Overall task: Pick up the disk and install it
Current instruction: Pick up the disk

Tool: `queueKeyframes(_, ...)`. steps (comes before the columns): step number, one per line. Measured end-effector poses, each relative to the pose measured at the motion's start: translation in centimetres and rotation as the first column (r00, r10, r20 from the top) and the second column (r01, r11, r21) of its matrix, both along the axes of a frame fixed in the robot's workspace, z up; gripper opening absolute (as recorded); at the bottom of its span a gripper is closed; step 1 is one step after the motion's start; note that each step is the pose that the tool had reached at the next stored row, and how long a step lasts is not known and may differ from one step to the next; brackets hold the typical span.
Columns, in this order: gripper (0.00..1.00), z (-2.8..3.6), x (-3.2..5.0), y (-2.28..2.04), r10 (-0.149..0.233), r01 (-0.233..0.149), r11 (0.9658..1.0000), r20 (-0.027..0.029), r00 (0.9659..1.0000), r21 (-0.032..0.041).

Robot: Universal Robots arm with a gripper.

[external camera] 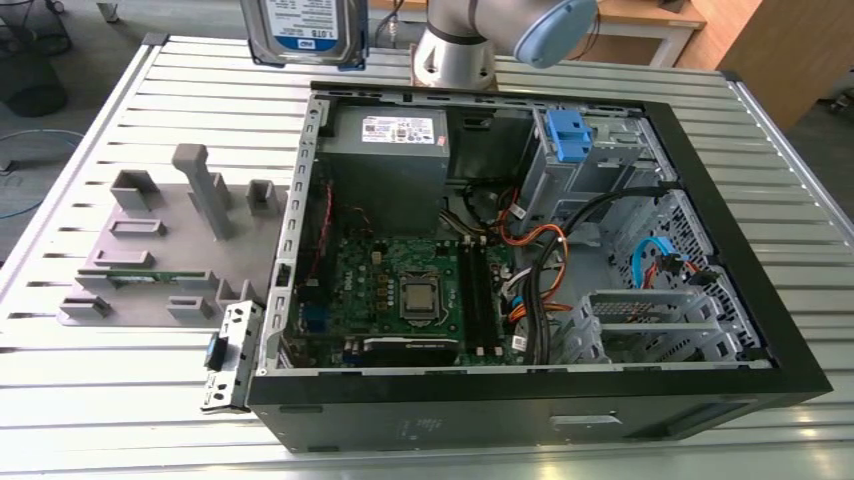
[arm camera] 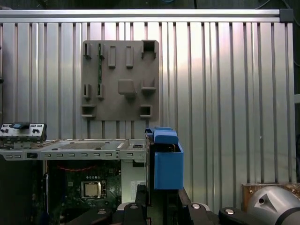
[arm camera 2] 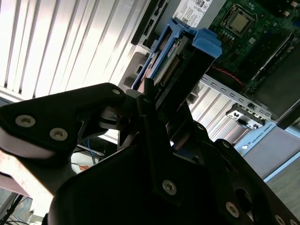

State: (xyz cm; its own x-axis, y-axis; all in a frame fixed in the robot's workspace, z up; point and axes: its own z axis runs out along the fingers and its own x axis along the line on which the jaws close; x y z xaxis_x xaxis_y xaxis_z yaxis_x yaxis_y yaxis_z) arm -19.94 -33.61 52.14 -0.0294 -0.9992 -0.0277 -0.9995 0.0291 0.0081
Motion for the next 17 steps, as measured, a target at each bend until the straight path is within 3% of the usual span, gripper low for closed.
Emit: queueKeyframes(17,0.35,0.00,1.84,0.00,0.000,0.000,1.0000,0.0000,1.0000,0.0000)
